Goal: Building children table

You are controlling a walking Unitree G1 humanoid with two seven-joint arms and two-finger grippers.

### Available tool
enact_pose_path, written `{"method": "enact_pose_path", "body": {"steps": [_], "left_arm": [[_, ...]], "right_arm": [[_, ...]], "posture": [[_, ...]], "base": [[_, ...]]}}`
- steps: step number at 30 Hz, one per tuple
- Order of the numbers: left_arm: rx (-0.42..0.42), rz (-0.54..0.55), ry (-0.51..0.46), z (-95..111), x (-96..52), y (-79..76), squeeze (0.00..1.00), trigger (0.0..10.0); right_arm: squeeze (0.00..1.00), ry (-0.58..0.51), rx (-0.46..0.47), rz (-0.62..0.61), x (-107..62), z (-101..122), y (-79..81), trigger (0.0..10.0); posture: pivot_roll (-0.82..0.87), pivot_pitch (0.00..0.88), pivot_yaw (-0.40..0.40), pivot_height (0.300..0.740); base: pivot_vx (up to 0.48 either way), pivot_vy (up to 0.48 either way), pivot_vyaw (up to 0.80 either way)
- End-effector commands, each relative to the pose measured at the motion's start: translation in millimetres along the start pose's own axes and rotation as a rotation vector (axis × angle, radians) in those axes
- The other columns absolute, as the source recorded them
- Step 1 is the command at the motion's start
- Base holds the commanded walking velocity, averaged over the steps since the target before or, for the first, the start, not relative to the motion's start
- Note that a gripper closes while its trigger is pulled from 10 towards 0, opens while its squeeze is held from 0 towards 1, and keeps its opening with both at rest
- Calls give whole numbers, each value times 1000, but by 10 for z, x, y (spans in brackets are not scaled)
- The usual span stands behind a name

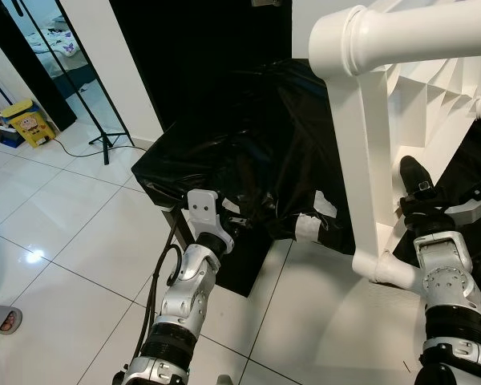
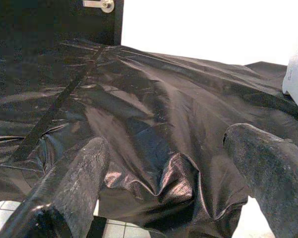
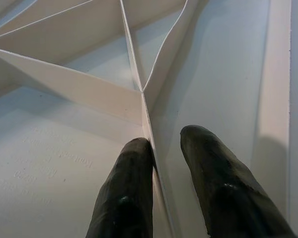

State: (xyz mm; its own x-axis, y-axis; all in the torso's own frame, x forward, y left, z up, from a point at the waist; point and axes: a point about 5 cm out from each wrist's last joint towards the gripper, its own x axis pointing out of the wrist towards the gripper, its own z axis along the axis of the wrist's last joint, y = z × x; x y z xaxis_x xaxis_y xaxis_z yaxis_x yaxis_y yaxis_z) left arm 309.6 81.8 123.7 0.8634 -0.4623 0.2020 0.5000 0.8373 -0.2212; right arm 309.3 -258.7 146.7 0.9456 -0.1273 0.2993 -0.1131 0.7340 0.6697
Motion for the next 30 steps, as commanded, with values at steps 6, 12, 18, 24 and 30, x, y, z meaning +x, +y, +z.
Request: {"method": "enact_pose_path", "body": {"steps": [6,12,18,24,30], "left_arm": [[7,-27,6,-26,-29,29,0,10000],[9,-27,7,-26,-25,29,0,10000],[12,-25,7,-24,-30,33,0,10000],[14,-29,10,-32,-40,27,0,10000],[15,-29,9,-31,-33,26,0,10000]], "right_arm": [[0,61,16,-93,-110,-145,-158,10000],[0,56,19,-94,-108,-141,-159,10000],[0,58,18,-93,-108,-146,-157,10000],[0,59,19,-94,-113,-156,-156,10000],[0,53,20,-96,-105,-145,-160,10000]], "posture": [[95,0,116,740],[97,0,115,740],[99,0,116,740],[100,0,115,740],[99,0,115,740]], "base": [[0,0,0],[0,0,0],[0,0,0],[0,0,0],[0,0,0]]}}
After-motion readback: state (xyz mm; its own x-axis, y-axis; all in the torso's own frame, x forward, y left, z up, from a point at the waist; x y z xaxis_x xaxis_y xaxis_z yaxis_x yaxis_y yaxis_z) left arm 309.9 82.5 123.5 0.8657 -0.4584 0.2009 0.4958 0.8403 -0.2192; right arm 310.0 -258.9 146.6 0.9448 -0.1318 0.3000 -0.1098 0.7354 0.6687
